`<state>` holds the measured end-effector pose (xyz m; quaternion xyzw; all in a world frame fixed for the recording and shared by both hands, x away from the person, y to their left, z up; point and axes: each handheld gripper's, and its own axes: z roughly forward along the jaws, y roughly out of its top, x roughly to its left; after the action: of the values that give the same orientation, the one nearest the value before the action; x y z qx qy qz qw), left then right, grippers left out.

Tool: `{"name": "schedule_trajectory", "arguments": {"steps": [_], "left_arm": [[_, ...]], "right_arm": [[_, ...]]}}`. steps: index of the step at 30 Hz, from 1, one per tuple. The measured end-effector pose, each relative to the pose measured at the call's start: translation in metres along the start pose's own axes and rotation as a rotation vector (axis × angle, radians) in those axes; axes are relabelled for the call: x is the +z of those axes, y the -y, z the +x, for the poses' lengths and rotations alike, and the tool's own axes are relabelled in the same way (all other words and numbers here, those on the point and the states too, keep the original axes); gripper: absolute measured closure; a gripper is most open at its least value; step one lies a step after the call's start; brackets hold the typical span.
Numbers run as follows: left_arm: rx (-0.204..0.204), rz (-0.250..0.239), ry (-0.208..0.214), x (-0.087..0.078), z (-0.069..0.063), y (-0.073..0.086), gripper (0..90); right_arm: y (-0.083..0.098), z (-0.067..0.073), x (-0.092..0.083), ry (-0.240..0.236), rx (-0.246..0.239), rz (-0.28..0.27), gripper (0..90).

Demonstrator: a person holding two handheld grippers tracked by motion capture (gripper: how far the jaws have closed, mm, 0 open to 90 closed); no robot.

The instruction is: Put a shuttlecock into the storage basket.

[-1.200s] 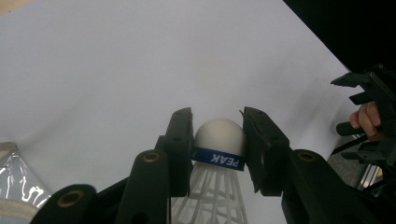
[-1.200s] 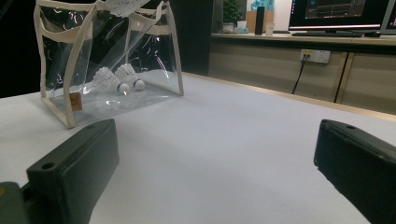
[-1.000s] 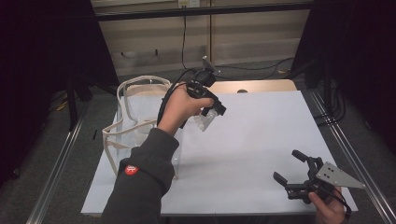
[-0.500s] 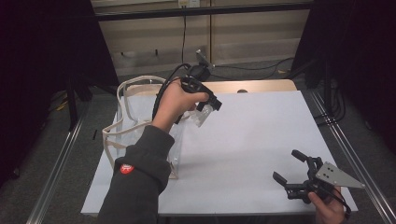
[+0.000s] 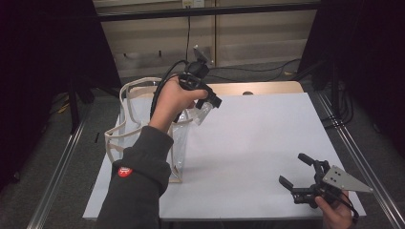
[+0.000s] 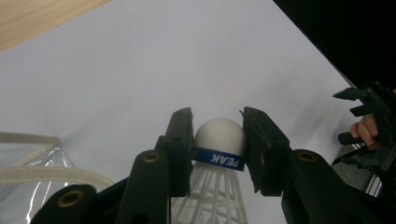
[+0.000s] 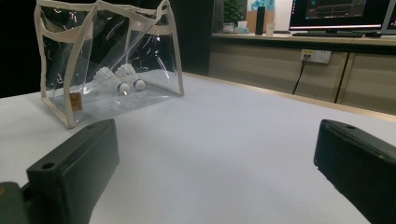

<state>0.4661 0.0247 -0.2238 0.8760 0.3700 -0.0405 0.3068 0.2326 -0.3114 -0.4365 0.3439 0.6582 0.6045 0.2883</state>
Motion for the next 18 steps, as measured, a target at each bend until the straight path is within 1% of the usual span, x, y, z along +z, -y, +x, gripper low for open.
{"name": "schedule_trajectory", "arguments": {"steps": [7, 14, 18], "left_arm": [[-0.004, -0.009, -0.012, -0.0061, 0.0039, -0.0004, 64.4], [-0.008, -0.012, -0.006, -0.0088, 0.0065, -0.0015, 64.3], [-0.010, -0.011, -0.012, -0.0097, 0.0080, -0.0017, 64.4]], "right_arm": [[0.0001, 0.0001, 0.0003, -0.002, 0.000, -0.003, 0.0], [0.0001, 0.0000, 0.0001, 0.000, -0.002, -0.002, 0.0], [0.0002, -0.0002, 0.0002, -0.002, -0.001, -0.002, 0.0]]}}
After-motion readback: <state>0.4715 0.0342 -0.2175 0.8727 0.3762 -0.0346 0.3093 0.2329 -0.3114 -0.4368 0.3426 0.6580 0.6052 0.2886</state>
